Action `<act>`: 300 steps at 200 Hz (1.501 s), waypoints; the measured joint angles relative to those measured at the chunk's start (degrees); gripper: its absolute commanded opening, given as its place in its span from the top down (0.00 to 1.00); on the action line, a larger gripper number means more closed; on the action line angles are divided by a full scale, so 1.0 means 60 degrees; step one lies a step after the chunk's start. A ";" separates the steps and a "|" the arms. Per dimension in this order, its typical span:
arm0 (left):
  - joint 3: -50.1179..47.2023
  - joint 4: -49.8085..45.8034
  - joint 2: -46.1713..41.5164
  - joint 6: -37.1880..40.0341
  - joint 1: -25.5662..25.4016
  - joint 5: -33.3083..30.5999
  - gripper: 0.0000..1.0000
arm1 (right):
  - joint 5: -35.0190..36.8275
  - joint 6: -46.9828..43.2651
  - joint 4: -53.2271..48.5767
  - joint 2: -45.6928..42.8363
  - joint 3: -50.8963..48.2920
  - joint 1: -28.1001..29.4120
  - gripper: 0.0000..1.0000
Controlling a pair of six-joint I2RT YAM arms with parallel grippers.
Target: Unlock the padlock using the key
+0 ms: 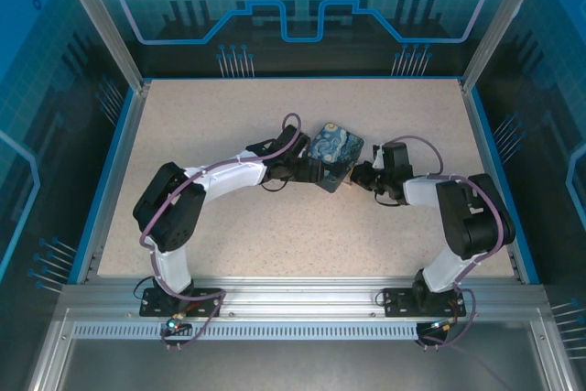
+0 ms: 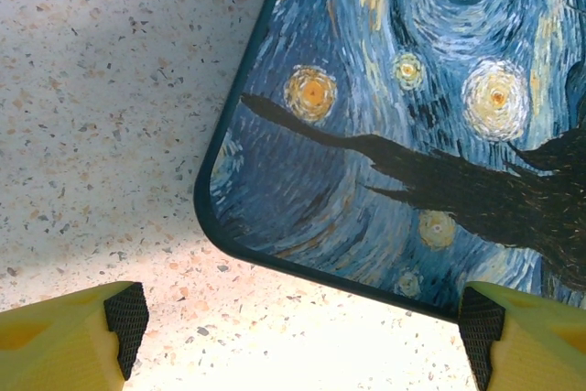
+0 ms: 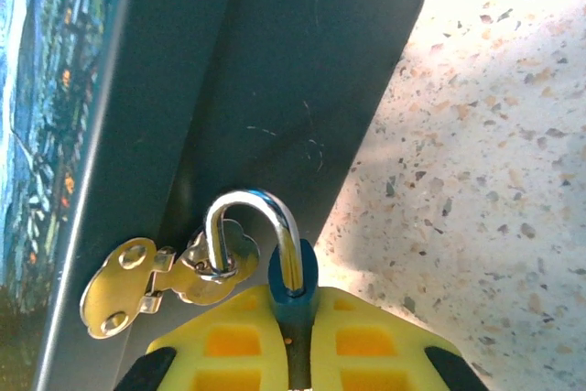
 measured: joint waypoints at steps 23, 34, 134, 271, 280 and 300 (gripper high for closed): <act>0.0004 -0.0237 0.0022 0.0022 0.0000 -0.0022 0.13 | 0.0022 0.0313 0.0244 0.0007 0.0007 -0.0127 1.00; -0.0047 -0.0652 0.0193 0.0036 0.0000 -0.0073 0.13 | 0.0069 0.0568 0.0484 0.0018 0.0007 -0.0390 1.00; -0.0259 -0.1384 0.0630 0.0193 0.0000 -0.0226 0.11 | -0.0452 0.1519 0.1472 0.0328 -0.0047 -0.1035 1.00; 0.1749 -0.2288 0.0066 0.0182 -0.0437 -0.0222 0.06 | -0.0579 0.1450 0.1829 -0.0780 -0.2171 -0.0084 1.00; 0.1916 -0.2306 0.0189 0.0186 -0.0474 -0.0240 0.06 | -0.0550 0.1450 0.1832 -0.0823 -0.2215 -0.0076 1.00; 0.2295 -0.2353 0.0616 0.0193 -0.0565 -0.0419 0.06 | -0.0510 0.1450 0.1825 -0.0863 -0.2233 -0.0069 1.00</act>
